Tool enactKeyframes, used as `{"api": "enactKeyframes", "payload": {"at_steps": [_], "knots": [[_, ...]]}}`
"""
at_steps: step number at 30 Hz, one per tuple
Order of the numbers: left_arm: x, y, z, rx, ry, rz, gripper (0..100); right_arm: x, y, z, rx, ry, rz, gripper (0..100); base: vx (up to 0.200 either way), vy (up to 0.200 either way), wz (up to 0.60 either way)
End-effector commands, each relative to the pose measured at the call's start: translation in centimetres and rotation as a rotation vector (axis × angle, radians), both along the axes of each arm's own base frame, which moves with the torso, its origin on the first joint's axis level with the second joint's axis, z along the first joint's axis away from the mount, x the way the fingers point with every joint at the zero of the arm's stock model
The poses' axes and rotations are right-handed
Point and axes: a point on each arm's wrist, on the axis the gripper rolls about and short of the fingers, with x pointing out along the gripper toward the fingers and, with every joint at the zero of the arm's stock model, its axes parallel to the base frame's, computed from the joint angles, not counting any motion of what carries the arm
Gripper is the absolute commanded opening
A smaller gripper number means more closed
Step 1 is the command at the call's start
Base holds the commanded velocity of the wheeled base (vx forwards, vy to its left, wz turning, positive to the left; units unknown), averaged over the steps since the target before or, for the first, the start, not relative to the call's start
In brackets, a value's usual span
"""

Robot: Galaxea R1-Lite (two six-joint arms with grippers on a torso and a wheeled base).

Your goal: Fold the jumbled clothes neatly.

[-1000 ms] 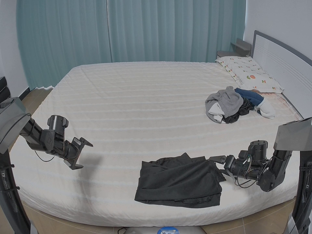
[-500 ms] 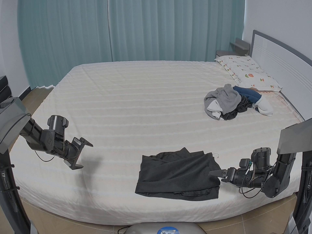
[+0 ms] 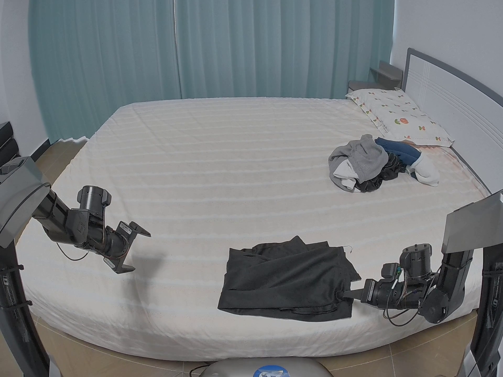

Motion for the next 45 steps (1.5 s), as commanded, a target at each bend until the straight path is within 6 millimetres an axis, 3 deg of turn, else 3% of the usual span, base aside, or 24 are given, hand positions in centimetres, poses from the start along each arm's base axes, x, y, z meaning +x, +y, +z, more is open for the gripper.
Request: {"api": "enactKeyframes", "payload": {"at_steps": [1,17,25,26,34,39,45], "knots": [[0.0,0.1,0.0,0.0,0.001,0.003,100,-0.8,-0.4,1.2,0.0,-0.02,-0.004,0,0.0,0.0,0.0],[0.0,0.1,0.0,0.0,0.002,0.003,100,-2.4,-2.3,1.1,-0.132,0.005,0.05,0,0.0,0.0,0.0],[0.0,0.1,0.0,0.0,0.002,0.003,100,-2.4,-2.3,0.6,-0.14,0.019,0.057,0,0.0,0.0,0.0],[0.0,0.1,0.0,0.0,0.002,0.003,100,-2.3,-2.3,0.6,-0.14,0.019,0.057,100,0.0,0.0,0.0],[0.0,0.1,-0.1,0.0,0.002,0.003,100,-2.0,-2.4,0.3,-0.152,0.001,0.065,100,0.0,0.0,0.0],[0.0,0.0,-0.1,0.0,0.001,0.001,100,1.5,-3.1,1.7,-0.088,-0.088,-0.038,100,0.0,0.0,0.0],[0.0,0.0,-0.1,0.001,0.001,0.002,100,6.3,-2.1,0.6,0.033,-0.07,-0.183,100,0.0,0.0,0.0]]}}
